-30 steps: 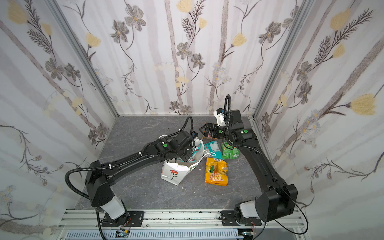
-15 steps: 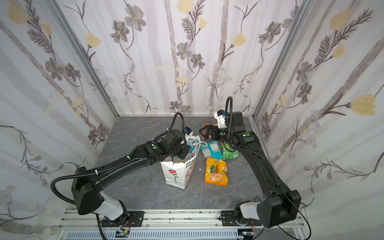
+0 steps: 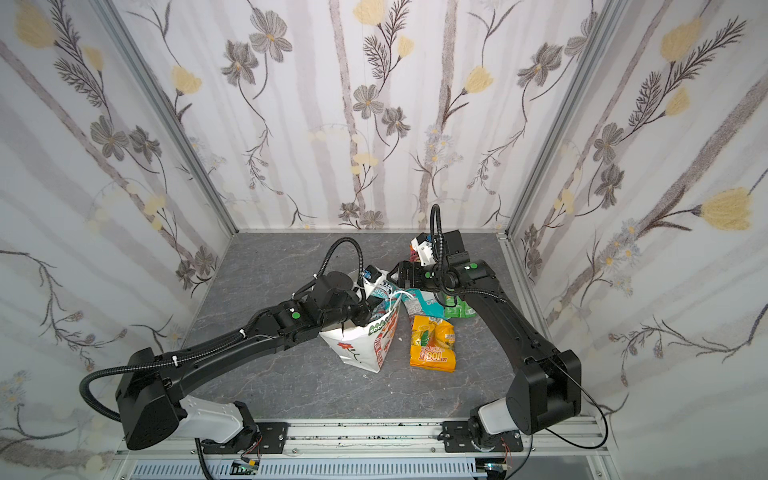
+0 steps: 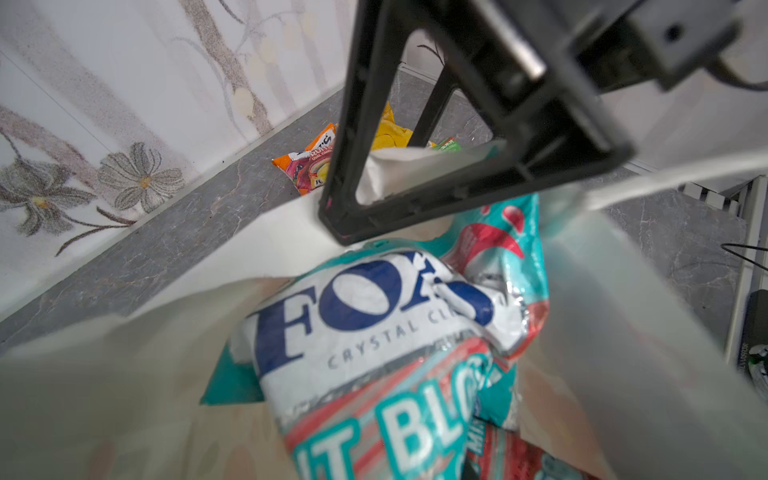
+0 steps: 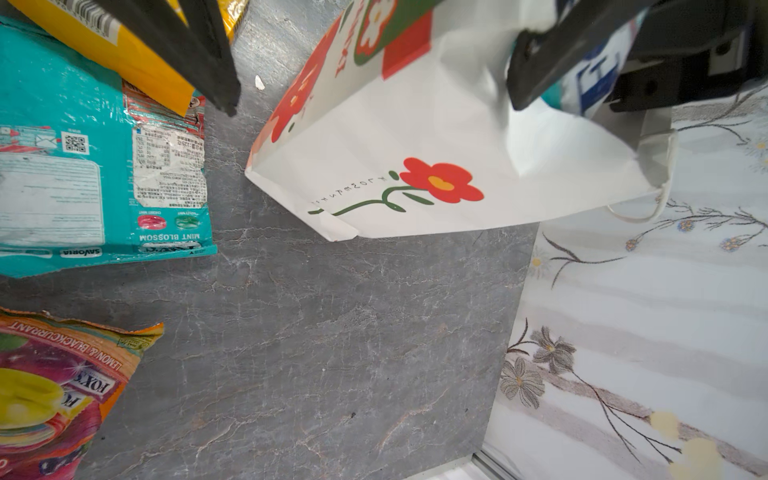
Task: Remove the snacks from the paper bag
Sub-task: 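Lift the Mint Blossom pack out with the left gripper toward the right gripper, then grasp the Mint Blossom pack with the right gripper and open the left gripper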
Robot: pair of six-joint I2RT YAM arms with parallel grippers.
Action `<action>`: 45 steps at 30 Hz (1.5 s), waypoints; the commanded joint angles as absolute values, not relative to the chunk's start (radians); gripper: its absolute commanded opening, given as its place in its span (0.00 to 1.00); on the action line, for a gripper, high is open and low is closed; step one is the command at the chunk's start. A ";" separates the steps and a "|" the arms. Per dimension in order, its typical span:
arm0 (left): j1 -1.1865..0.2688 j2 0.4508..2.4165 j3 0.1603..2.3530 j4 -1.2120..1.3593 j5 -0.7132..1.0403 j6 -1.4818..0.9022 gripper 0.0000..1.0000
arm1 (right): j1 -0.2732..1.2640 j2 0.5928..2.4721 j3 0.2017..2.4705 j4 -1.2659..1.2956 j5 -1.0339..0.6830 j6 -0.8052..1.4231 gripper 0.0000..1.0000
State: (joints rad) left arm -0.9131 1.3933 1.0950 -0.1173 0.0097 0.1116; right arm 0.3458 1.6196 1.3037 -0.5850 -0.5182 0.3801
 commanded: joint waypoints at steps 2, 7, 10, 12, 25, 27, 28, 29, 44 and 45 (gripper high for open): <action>-0.920 1.368 1.094 -0.025 0.051 0.203 0.00 | 0.342 1.648 1.331 -0.578 -0.453 0.374 0.99; -0.941 1.322 1.067 -0.008 -0.003 0.238 0.00 | 0.342 1.694 1.371 -0.597 -0.440 0.368 0.99; -0.944 1.288 1.041 0.027 -0.045 0.254 0.00 | 0.341 1.700 1.376 -0.602 -0.431 0.368 0.99; -0.944 1.275 1.037 0.042 -0.063 0.273 0.00 | 0.341 1.688 1.377 -0.606 -0.433 0.368 0.99; -0.942 1.270 1.071 0.162 -0.132 0.200 0.00 | 0.339 1.618 1.474 -0.638 -0.418 0.377 0.99; -0.942 1.271 1.082 0.166 -0.131 0.187 0.00 | 0.337 1.603 1.491 -0.639 -0.414 0.385 0.99; -0.942 1.273 1.090 0.162 -0.142 0.182 0.00 | 0.336 1.604 1.498 -0.635 -0.411 0.388 0.99; -0.942 1.278 1.100 0.156 -0.156 0.178 0.00 | 0.335 1.569 1.502 -0.631 -0.409 0.394 0.99; -0.907 1.349 1.443 -0.199 -0.079 -0.007 0.00 | 0.328 1.252 1.307 -0.064 -0.694 0.603 0.99; -0.904 1.362 1.486 -0.233 -0.060 -0.020 0.00 | 0.331 1.245 1.296 -0.039 -0.707 0.609 0.99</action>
State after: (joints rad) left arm -0.9077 1.3445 1.4216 -0.1349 -0.1196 0.0429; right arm 0.3271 1.2556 1.3231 -0.2466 -0.5964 0.5430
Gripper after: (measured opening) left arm 0.163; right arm 0.993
